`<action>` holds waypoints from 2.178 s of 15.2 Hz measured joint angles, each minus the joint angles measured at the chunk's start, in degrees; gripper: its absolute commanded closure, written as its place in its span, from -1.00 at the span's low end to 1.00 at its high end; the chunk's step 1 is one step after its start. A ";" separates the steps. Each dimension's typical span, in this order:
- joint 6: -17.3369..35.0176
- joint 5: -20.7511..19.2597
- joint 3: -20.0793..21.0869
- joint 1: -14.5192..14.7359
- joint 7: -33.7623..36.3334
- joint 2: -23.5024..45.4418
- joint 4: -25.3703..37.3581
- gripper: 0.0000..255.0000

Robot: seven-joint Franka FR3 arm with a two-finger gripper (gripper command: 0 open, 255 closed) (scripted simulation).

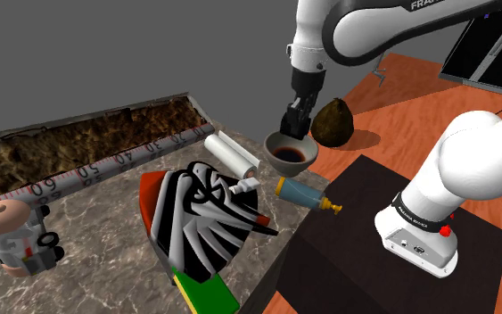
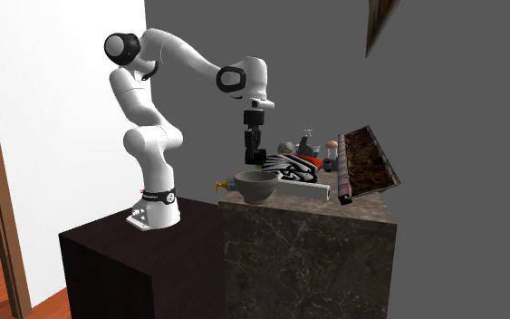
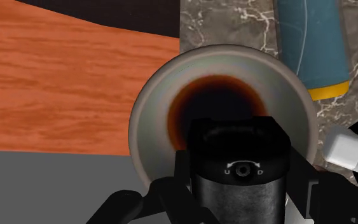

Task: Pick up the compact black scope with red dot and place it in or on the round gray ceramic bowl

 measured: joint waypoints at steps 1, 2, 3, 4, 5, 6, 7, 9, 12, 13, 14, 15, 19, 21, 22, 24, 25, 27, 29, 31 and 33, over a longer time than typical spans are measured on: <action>0.81 -0.05 -0.01 -0.08 -0.09 0.43 -0.39 1.00; 1.79 -0.04 0.07 -0.10 -0.06 0.87 -0.93 1.00; 2.73 0.03 0.19 -0.05 0.00 1.10 -1.65 1.00; 3.56 0.06 0.31 -0.04 0.08 1.46 -2.11 1.00; 4.42 0.05 0.38 -0.06 0.09 1.89 -2.54 1.00; 5.10 0.12 0.48 -0.01 0.16 2.01 -3.10 1.00; 6.04 0.11 0.55 -0.05 0.16 2.52 -3.54 1.00; 7.71 0.16 0.74 -0.02 0.26 3.20 -4.54 1.00; 8.43 0.15 0.76 -0.06 0.23 3.51 -4.94 1.00; 8.49 0.15 0.77 -0.06 0.23 3.52 -4.97 1.00; 8.52 0.14 0.76 -0.06 0.22 3.53 -4.98 1.00; 8.53 0.14 0.76 -0.06 0.22 3.54 -4.99 1.00; 8.55 0.14 0.76 -0.06 0.22 3.54 -4.99 -1.00; 8.55 0.14 0.76 -0.06 0.22 3.54 -4.99 -1.00; 8.55 0.14 0.76 -0.06 0.22 3.54 -4.99 -1.00; 6.10 0.06 0.45 -0.11 0.04 2.50 -3.49 -1.00; 3.99 -0.01 0.28 -0.14 0.02 1.86 -1.98 -1.00; 1.39 -0.06 0.17 -0.11 0.10 1.16 -0.11 -1.00; 0.54 -0.04 0.09 -0.07 0.07 0.62 0.15 -1.00; 0.28 -0.03 0.08 -0.05 0.07 0.46 0.23 -1.00; 0.23 -0.03 0.07 -0.04 0.07 0.43 0.25 -1.00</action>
